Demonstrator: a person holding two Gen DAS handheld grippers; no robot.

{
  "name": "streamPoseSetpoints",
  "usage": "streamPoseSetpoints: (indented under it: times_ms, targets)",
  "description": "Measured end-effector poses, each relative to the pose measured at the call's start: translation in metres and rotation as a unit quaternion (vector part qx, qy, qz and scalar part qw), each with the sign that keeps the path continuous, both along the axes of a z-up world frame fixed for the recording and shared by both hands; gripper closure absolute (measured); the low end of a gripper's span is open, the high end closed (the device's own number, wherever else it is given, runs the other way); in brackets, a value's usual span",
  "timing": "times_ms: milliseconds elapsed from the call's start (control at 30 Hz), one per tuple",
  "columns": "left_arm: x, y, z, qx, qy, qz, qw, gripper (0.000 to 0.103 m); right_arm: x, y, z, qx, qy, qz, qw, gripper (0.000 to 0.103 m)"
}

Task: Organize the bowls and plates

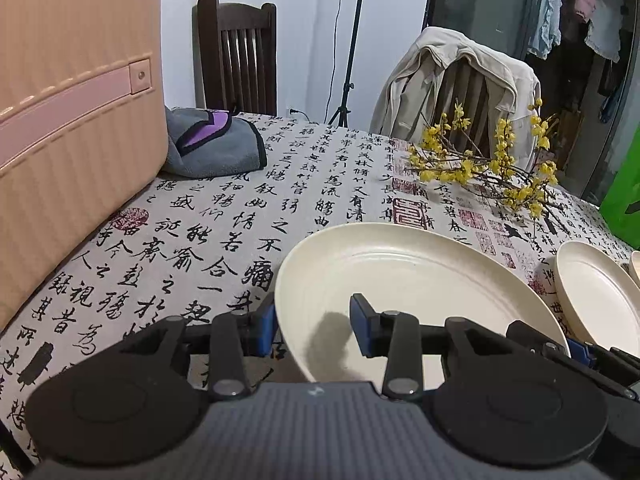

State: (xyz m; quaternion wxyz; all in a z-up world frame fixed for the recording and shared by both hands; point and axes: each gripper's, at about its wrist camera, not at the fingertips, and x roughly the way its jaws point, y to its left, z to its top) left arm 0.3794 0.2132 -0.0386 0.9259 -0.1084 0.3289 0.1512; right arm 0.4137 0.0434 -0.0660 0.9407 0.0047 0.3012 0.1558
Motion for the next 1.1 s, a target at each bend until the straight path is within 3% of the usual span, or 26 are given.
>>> streamPoseSetpoints:
  times_ms: [500,700,1100]
  targets:
    - [-0.012,-0.001,0.014,0.011,-0.022,0.006,0.9997,0.065,-0.009,0.000,0.012,0.009,-0.027,0.007,1.000,0.079]
    - [-0.018,-0.003,0.022,0.034,-0.022,0.014,0.9991,0.065,-0.015,0.002,0.020,0.010,-0.034,0.017,0.999,0.079]
    - [-0.054,-0.007,0.044,0.039,-0.039,0.026,0.9981,0.065,-0.041,0.000,0.040,0.019,-0.045,0.037,0.998,0.079]
